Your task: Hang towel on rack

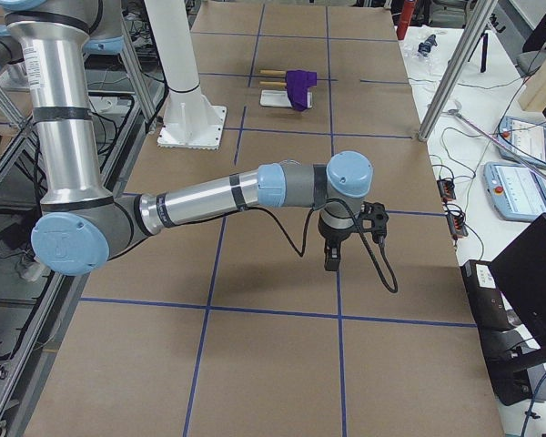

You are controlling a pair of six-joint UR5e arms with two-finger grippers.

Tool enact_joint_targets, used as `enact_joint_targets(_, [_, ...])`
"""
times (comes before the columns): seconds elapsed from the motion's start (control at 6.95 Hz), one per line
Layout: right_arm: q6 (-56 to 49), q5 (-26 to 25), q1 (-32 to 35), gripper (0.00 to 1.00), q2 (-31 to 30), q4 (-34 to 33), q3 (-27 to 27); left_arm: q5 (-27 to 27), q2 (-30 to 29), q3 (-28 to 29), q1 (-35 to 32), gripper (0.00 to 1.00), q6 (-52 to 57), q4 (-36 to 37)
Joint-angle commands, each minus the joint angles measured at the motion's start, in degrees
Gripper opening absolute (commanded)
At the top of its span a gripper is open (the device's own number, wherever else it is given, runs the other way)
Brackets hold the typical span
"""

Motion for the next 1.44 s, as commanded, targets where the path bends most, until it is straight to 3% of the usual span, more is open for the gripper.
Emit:
enact_joint_targets(0.0, [0.01, 0.07, 0.01, 1.0, -0.34, -2.3, 0.07, -0.03, 0.04, 0.77, 0.06, 1.0, 0.24, -0.09])
enact_joint_targets(0.43, [0.1, 0.24, -1.21, 1.0, -2.45, -1.96, -0.2, -0.03, 0.99, 0.25, 0.06, 1.0, 0.33, -0.01])
enact_joint_targets(0.58, [0.1, 0.15, -2.35, 1.0, -2.54, -1.79, -0.2, 0.23, 3.18, 0.59, 0.06, 1.0, 0.41, -2.44])
enact_joint_targets(0.72, [0.1, 0.24, -3.24, 1.0, -2.98, -1.61, -0.11, 0.4, 3.55, 1.2, 0.06, 1.0, -0.11, -9.6])
enact_joint_targets(1.3, [0.1, 0.41, -4.65, 1.0, -3.07, -1.61, -0.02, 0.58, -5.31, 3.94, 0.32, 1.0, -0.02, -10.55])
